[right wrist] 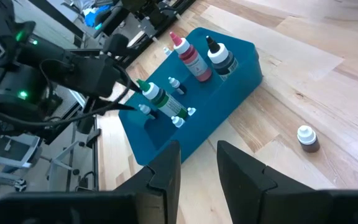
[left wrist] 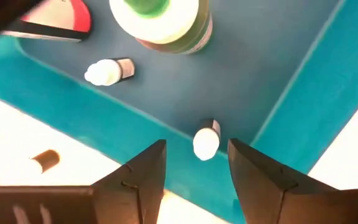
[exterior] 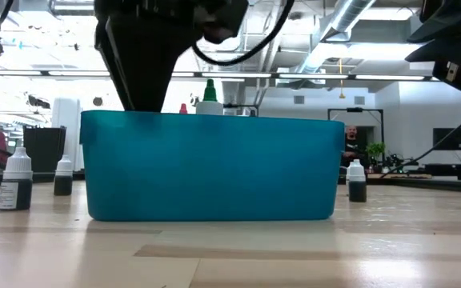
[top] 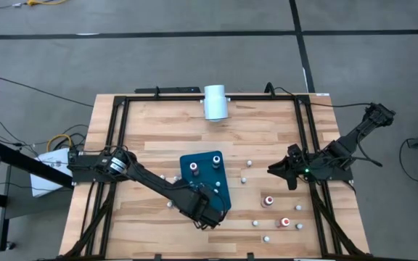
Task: Pick & Place food coloring
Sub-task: Put the big red food coloring bottle into the blue bin
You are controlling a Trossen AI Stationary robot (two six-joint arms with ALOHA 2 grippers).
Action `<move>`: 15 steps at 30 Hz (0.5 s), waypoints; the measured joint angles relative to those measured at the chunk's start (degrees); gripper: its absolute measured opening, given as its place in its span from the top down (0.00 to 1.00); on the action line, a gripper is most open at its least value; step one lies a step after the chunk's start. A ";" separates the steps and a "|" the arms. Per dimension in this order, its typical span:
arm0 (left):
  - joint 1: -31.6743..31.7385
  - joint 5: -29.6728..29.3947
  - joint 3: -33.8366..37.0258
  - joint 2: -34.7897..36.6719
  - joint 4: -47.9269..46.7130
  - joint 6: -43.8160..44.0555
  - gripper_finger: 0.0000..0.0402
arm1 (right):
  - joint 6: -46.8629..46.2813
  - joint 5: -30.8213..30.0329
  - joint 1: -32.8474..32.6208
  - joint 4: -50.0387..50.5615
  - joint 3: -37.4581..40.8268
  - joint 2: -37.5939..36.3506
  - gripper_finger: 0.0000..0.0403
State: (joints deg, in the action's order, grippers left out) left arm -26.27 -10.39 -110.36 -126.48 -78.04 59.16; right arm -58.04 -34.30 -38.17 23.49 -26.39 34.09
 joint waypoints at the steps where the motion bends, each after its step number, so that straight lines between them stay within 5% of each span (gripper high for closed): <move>1: -0.01 0.04 -0.90 0.00 -1.07 0.00 0.59 | 0.00 0.00 0.01 0.00 0.00 0.00 0.77; 15: -3.35 1.52 -14.05 0.48 -11.92 2.80 0.59 | 0.00 0.00 0.00 0.00 0.00 0.00 0.77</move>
State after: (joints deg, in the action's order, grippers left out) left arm -29.62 -8.87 -124.41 -125.99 -89.96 61.96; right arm -58.04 -34.30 -38.16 23.49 -26.39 34.09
